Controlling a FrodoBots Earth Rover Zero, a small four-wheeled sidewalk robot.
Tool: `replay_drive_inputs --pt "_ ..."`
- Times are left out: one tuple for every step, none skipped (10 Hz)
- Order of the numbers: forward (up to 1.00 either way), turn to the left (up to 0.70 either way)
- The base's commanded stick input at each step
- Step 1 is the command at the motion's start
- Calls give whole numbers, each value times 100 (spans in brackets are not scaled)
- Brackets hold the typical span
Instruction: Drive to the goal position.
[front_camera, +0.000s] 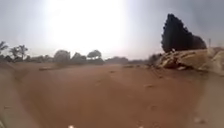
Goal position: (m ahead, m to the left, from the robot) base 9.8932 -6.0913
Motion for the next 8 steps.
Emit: replay_drive_inputs --pt "70 0" --pt "70 0" --pt "70 0" --pt "70 0" --pt "70 0" --pt "70 0" --pt "70 0" --pt "70 0"
